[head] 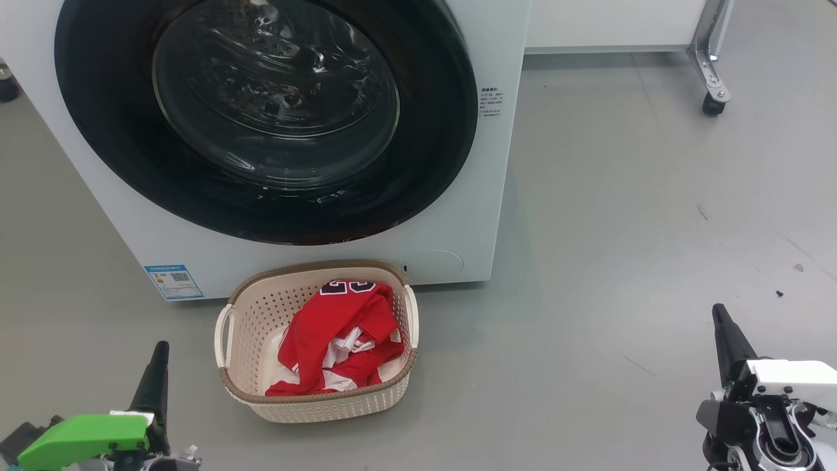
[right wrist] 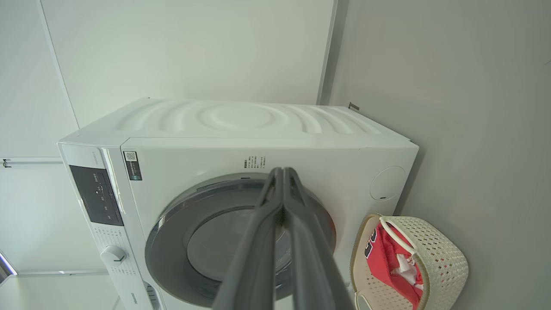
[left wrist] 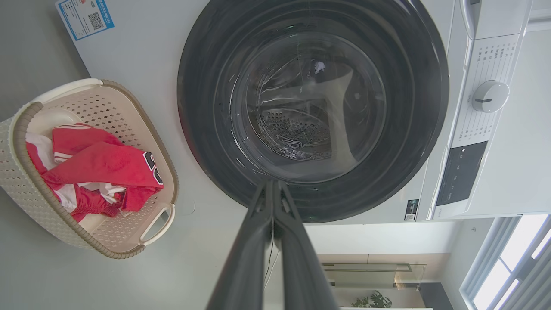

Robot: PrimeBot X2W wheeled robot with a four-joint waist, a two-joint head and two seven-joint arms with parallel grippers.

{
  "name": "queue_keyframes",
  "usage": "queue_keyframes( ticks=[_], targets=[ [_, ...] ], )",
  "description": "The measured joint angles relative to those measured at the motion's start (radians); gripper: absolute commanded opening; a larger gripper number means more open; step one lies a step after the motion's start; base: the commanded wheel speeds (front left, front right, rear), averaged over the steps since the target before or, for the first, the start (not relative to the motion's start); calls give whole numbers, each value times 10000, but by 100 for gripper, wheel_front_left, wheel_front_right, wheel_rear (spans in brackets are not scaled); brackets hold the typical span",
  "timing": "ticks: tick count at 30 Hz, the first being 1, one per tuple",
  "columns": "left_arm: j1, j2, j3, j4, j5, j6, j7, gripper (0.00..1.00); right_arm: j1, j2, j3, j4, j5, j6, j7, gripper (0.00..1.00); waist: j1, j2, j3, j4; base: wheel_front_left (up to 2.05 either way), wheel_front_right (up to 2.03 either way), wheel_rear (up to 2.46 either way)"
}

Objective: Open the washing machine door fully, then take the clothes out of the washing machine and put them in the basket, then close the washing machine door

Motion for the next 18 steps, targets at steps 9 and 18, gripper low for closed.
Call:
queue_keyframes(
  ticks=[9, 18],
  targets=[
    [-69, 0, 10, 42, -2, -63, 12, 0, -5, 0, -6, 50, 0, 6, 0, 0, 0, 0, -3, 0, 0, 0, 0],
    [-73, 0, 19, 90, -2, -69, 12, 0, -93, 2, -12, 102, 0, 8, 2, 0, 0, 0, -4, 0, 0, 0, 0]
  ],
)
